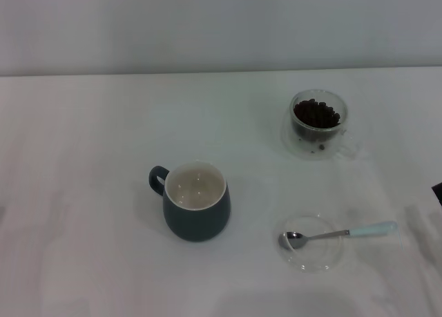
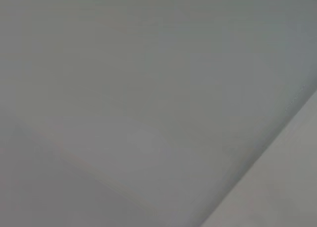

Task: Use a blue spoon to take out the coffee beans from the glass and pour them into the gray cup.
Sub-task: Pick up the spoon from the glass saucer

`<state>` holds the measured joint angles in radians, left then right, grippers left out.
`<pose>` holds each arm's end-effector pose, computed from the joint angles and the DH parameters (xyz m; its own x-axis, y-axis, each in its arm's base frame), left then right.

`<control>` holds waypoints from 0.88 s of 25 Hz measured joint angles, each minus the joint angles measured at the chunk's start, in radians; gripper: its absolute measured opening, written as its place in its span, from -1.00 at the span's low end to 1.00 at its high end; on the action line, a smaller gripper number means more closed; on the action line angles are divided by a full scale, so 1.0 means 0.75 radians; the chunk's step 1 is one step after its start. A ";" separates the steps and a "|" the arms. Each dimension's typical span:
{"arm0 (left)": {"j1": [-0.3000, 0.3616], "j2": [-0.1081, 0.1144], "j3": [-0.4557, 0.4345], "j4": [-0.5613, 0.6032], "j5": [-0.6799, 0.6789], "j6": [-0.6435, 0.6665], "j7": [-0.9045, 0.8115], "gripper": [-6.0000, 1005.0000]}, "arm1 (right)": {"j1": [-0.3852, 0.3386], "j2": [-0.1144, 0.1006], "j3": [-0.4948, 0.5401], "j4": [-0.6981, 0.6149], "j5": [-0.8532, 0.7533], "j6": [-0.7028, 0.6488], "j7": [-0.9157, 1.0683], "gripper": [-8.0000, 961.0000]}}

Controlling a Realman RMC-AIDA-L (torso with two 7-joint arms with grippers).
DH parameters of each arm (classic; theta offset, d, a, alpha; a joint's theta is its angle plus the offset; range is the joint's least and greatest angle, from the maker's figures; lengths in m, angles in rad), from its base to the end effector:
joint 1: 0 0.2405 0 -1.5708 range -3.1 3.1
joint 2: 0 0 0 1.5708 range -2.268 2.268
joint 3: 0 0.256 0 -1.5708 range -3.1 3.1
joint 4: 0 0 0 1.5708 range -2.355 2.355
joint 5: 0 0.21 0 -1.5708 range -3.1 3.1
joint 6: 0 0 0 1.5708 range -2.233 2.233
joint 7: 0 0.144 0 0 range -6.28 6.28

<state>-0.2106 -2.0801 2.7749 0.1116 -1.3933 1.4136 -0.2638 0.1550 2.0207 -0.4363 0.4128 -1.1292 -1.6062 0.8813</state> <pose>-0.3837 0.2343 0.0067 0.6178 -0.0688 0.7833 0.7863 0.0459 -0.6161 0.3665 0.1655 -0.0338 -0.1269 -0.0773 -0.9889 -0.9913 -0.0257 0.1293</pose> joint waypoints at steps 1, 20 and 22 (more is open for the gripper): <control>-0.001 0.000 0.000 -0.001 0.000 0.000 0.000 0.72 | 0.004 0.001 0.000 0.014 0.000 0.006 -0.013 0.72; -0.041 0.000 0.000 -0.002 -0.004 -0.005 0.000 0.72 | 0.020 0.005 0.220 0.129 -0.290 0.258 -0.155 0.57; -0.044 0.000 0.000 -0.002 -0.003 -0.005 0.000 0.72 | 0.022 0.005 0.218 0.129 -0.301 0.262 -0.152 0.55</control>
<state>-0.2438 -2.0801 2.7749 0.1104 -1.3958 1.4096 -0.2638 0.1718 2.0248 -0.2725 0.5096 -1.3548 -1.4094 0.7675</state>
